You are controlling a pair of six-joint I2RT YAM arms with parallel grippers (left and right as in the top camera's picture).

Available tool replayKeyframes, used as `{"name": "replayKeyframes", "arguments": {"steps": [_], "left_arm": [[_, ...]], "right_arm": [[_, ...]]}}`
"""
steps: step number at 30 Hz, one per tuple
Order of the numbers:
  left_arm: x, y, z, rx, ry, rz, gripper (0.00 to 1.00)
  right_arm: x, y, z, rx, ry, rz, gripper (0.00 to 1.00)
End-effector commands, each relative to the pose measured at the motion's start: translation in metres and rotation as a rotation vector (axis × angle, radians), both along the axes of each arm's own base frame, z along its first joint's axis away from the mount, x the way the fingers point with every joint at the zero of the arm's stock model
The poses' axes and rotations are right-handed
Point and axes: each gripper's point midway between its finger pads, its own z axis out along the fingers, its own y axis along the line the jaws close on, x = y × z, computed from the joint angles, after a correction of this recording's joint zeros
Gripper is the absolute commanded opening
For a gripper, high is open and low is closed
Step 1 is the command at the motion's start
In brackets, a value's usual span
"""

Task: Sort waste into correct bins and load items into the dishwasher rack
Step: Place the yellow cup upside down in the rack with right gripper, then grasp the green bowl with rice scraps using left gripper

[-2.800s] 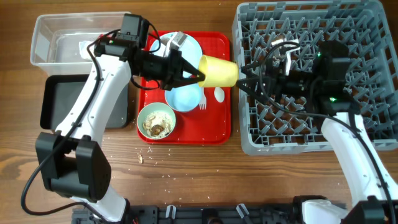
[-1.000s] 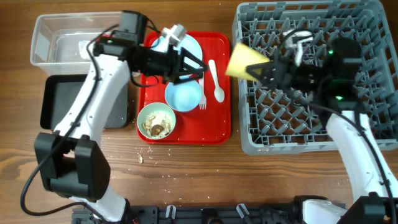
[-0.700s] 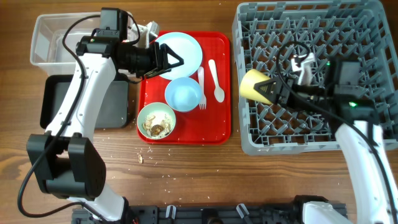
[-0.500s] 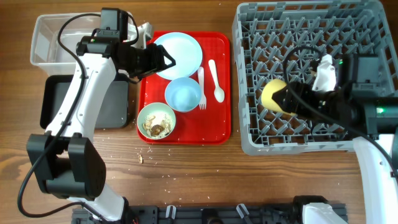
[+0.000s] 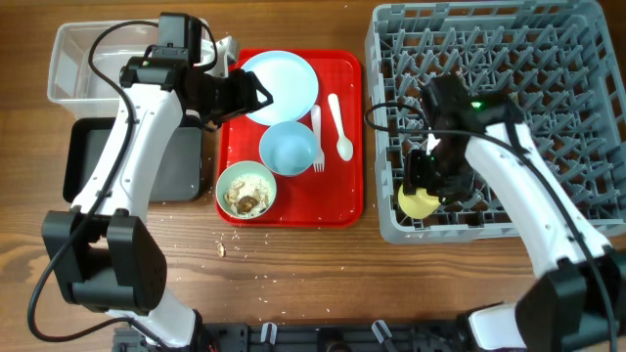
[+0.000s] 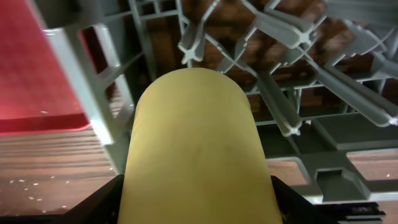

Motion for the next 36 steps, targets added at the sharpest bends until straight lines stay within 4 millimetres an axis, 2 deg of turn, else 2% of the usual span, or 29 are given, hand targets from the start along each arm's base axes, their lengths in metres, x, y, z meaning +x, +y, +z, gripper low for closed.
{"name": "replayKeyframes", "arguments": {"steps": [1, 3, 6, 8, 10, 12, 13, 14, 15, 17, 19, 21, 25, 27, 29, 31, 36], "left_arm": [[0.002, 0.001, 0.010, 0.004, -0.032, -0.002, 0.61], [0.002, 0.001, 0.010, 0.005, -0.032, -0.001, 0.62], [0.002, 0.001, 0.010, 0.005, -0.033, -0.003, 0.66], [0.000, 0.001, 0.010, 0.006, -0.023, -0.004, 0.65], [-0.011, 0.001, 0.011, 0.010, 0.009, -0.009, 0.63], [-0.028, 0.001, 0.008, 0.042, 0.068, -0.014, 0.76], [-0.042, 0.003, 0.001, 0.101, 0.119, -0.018, 0.77], [-0.053, 0.006, -0.005, 0.158, 0.161, -0.017, 0.77], [-0.077, 0.008, -0.016, 0.281, 0.236, -0.046, 0.75], [-0.103, -0.001, -0.024, 0.386, 0.287, -0.120, 0.74], [-0.125, -0.005, -0.044, 0.542, 0.298, -0.205, 0.72], [-0.136, -0.003, -0.069, 0.663, 0.278, -0.254, 0.70], [-0.131, -0.006, -0.106, 0.666, 0.214, -0.252, 0.64], [-0.124, -0.009, -0.116, 0.650, 0.173, -0.244, 0.60], [-0.121, -0.012, -0.121, 0.638, 0.151, -0.238, 0.44], [-0.119, -0.015, -0.126, 0.628, 0.136, -0.238, 0.35], [-0.121, -0.015, -0.134, 0.626, 0.129, -0.239, 0.29]], "right_arm": [[0.003, -0.003, -0.008, -0.039, 0.028, -0.010, 0.76], [0.005, -0.002, -0.009, -0.036, 0.020, -0.010, 0.84], [0.011, 0.002, -0.009, -0.014, -0.005, -0.011, 0.89], [0.019, 0.004, -0.003, -0.005, -0.033, -0.004, 0.90], [0.028, 0.009, 0.008, 0.019, -0.073, 0.018, 0.90], [0.040, 0.012, 0.022, 0.037, -0.124, 0.037, 0.92], [0.047, 0.014, 0.029, 0.043, -0.154, 0.037, 0.96], [0.054, 0.015, 0.037, 0.051, -0.184, 0.046, 0.99], [0.060, 0.017, 0.042, 0.058, -0.214, 0.064, 0.99], [0.066, 0.019, 0.044, 0.063, -0.237, 0.078, 1.00], [0.067, 0.019, 0.044, 0.064, -0.242, 0.087, 0.99], [0.069, 0.020, 0.044, 0.065, -0.249, 0.087, 1.00], [0.070, 0.020, 0.044, 0.067, -0.256, 0.087, 1.00], [0.070, 0.020, 0.044, 0.067, -0.256, 0.087, 1.00], [0.071, 0.020, 0.044, 0.067, -0.257, 0.087, 1.00], [0.072, 0.020, 0.045, 0.068, -0.261, 0.087, 1.00], [0.076, 0.021, 0.045, 0.071, -0.279, 0.087, 1.00]]}}
